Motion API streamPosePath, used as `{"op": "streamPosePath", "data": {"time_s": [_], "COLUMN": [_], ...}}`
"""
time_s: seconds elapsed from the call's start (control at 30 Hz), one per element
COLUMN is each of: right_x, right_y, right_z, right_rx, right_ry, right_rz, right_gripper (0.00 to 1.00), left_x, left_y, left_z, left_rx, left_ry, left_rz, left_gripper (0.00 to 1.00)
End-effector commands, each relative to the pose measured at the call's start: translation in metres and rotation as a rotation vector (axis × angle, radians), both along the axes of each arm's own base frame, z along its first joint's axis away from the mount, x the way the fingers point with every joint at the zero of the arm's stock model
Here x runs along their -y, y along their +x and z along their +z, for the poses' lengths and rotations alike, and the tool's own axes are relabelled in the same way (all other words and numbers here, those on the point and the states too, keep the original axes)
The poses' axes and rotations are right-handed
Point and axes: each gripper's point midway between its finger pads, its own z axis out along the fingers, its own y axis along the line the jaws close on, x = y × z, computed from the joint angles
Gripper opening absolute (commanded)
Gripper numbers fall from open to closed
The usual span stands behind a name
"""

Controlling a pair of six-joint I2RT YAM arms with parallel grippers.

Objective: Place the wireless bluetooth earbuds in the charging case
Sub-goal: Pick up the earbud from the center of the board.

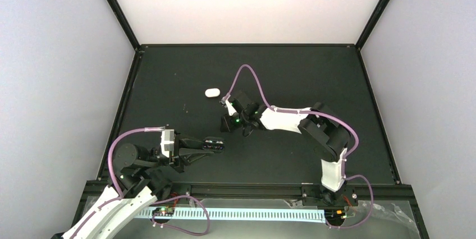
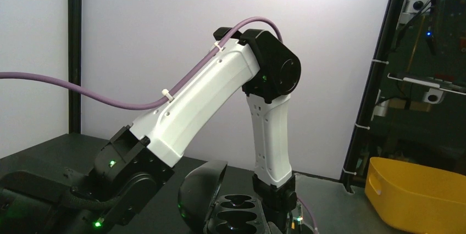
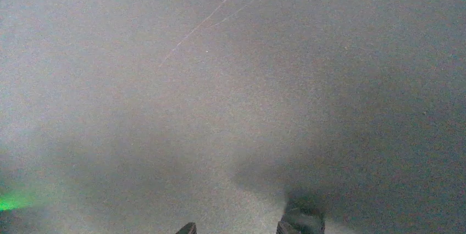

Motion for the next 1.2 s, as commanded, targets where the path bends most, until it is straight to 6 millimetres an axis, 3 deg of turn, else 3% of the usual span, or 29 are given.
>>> {"op": "streamPosePath", "data": {"time_s": [0.0, 0.57, 1.17], "right_x": [-0.001, 0.023, 0.037], "right_y": [0.011, 0.025, 0.03], "right_z": [-0.004, -0.021, -0.015], "right_rx": [0.03, 0.083, 0.134], "right_ry": [-0.033, -0.169, -0.205], "right_rz": [-0.018, -0.096, -0.14], "right_gripper": [0.37, 0.32, 0.16], "left_x": [-0.002, -0.001, -0.001], "left_y": [0.0, 0.003, 0.004], "left_z": [-0.001, -0.003, -0.003], "left_rx": [0.012, 0.013, 0.013], "left_ry": [0.003, 0.013, 0.015], "left_rz": [0.016, 0.027, 0.037], "left_gripper": [0.02, 0.02, 0.01]}}
